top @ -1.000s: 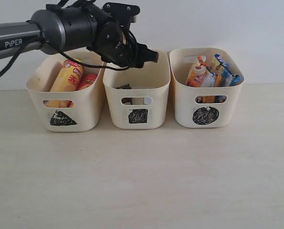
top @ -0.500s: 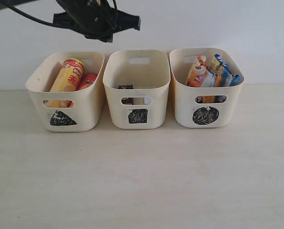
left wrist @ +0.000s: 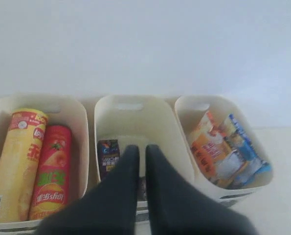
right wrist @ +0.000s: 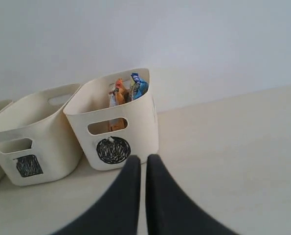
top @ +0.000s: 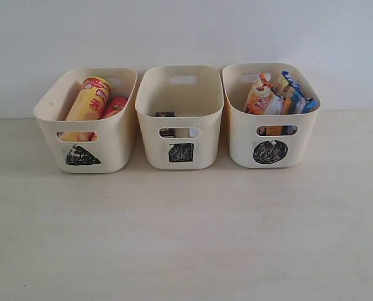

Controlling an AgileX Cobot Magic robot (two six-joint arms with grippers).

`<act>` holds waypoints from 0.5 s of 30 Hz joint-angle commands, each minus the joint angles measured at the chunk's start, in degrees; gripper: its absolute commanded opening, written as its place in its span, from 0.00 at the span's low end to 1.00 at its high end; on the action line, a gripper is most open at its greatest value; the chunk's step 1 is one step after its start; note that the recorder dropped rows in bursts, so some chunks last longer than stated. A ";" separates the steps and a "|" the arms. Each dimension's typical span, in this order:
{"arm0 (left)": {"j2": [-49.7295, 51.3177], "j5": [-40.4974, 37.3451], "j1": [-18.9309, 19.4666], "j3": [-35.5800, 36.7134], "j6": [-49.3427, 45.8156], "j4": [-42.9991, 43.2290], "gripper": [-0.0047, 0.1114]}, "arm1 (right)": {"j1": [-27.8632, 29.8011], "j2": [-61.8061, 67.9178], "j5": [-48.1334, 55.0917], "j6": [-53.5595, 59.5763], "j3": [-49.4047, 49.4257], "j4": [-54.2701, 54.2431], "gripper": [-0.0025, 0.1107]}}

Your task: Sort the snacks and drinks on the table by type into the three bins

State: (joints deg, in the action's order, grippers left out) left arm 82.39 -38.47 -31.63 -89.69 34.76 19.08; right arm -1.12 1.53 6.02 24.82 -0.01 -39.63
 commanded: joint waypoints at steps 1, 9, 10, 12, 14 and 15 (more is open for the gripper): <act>-10.60 4.47 0.10 7.00 3.48 -0.30 0.07 | -0.07 -0.29 -0.55 0.69 0.01 0.59 0.02; -26.65 5.51 0.10 18.59 4.40 -0.45 0.07 | -0.07 -0.29 -0.55 0.69 0.01 0.59 0.02; -28.10 5.51 0.10 19.70 4.40 -0.45 0.07 | -0.07 -0.29 -0.55 0.69 0.01 0.59 0.02; -31.56 5.51 0.10 22.36 4.40 -0.45 0.07 | -0.07 -0.29 -0.25 0.69 0.01 0.59 0.02; -34.23 5.51 0.10 24.42 4.40 -0.45 0.07 | -0.07 -0.29 0.22 0.69 0.01 0.59 0.02; -35.48 5.51 0.10 25.52 4.40 -0.45 0.07 | -0.07 -0.29 0.22 0.69 0.01 0.59 0.02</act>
State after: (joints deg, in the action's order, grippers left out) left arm 50.13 -33.81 -31.63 -66.52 38.68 19.08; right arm -1.12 1.53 6.15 25.05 -0.01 -39.48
